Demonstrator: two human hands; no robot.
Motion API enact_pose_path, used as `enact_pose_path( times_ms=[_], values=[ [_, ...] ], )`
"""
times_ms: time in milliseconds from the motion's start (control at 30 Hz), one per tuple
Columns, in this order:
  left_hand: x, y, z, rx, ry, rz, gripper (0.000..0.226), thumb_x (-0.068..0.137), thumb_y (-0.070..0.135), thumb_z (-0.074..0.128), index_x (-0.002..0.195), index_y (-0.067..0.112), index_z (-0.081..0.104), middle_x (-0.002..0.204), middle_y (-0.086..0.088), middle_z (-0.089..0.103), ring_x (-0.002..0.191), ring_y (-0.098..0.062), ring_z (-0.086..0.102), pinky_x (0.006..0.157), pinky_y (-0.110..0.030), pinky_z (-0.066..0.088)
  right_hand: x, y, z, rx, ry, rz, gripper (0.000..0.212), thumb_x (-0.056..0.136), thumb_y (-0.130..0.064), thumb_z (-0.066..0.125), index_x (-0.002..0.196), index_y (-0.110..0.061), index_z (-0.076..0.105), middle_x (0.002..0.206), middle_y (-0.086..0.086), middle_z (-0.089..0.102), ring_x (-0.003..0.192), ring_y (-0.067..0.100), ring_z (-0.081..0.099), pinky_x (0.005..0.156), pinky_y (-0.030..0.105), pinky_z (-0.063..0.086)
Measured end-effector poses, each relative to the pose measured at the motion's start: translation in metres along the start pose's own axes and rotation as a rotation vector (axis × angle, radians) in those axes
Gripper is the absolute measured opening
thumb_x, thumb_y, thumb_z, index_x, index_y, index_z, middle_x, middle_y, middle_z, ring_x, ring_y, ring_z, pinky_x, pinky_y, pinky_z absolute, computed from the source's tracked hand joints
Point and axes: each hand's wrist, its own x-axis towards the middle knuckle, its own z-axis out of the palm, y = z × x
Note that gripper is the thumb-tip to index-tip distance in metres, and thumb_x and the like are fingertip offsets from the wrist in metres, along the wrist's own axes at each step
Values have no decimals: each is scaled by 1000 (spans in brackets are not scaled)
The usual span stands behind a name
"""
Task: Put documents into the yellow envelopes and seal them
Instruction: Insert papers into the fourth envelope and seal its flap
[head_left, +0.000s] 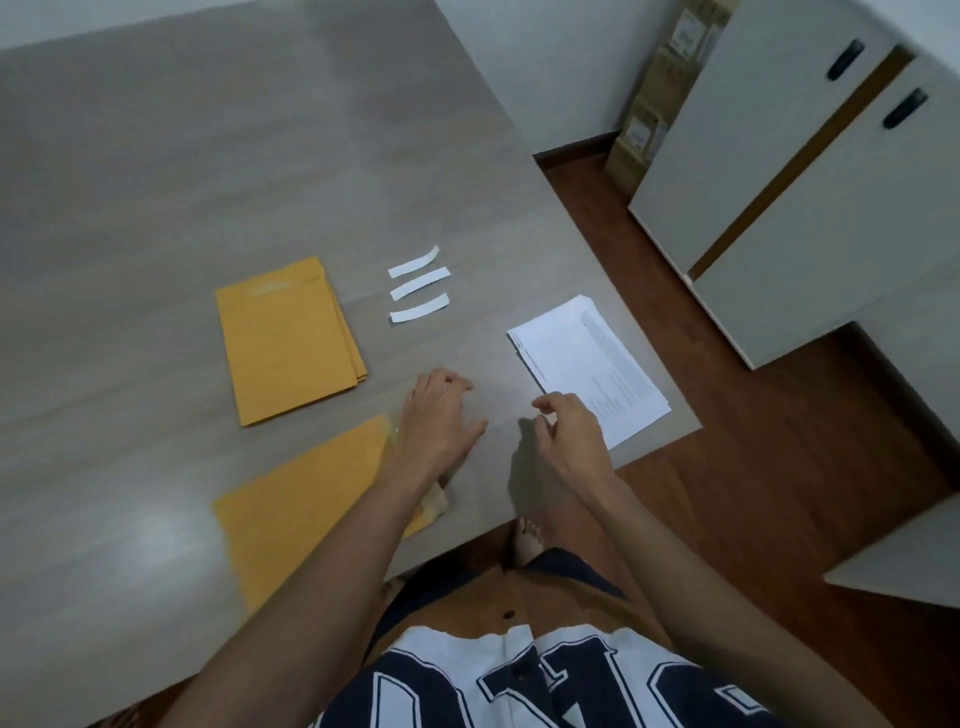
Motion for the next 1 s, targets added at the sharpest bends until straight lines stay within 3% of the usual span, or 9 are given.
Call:
enact_pose_path(
  times_ms=[200,333,433,667,833,1000],
  values=[
    [72,76,20,0,-57,66,64,83,41,66,135,9,48,136,-10,48,126,-29,43,102,-39,38,18,61,-41,-191,241,57,30,90,-40,59,114,-24,66,124,-2,63,112,19,52,95,37,48],
    [115,105,32,58,-82,3,78,84,49,66,141,6,36,148,-14,38,136,-31,33,108,-43,33,27,90,-59,-278,176,80,38,86,-44,64,118,-24,63,125,0,60,111,20,50,91,35,47],
    [134,119,37,95,-120,-72,86,80,50,71,142,5,33,145,-17,40,134,-34,37,107,-43,35,30,99,-64,-318,123,84,36,83,-45,66,112,-23,63,121,2,57,107,20,50,88,33,47],
    [153,122,38,85,-177,-193,73,67,47,83,122,9,53,123,-14,51,116,-31,49,94,-41,45,29,106,-64,-339,152,4,35,82,-45,68,109,-22,65,119,2,60,101,20,52,84,33,49],
    [164,117,21,-35,-244,-271,51,63,31,86,102,11,61,118,-10,49,95,-29,61,79,-35,51,29,109,-67,-325,138,-14,37,82,-48,68,110,-23,64,120,1,60,103,18,53,86,32,48],
    [163,111,17,-96,-316,-236,43,61,27,85,88,14,53,98,-7,66,91,-26,63,70,-33,46,28,108,-70,-308,128,-28,42,84,-48,67,116,-22,63,125,2,59,108,20,53,91,32,45]
  ],
)
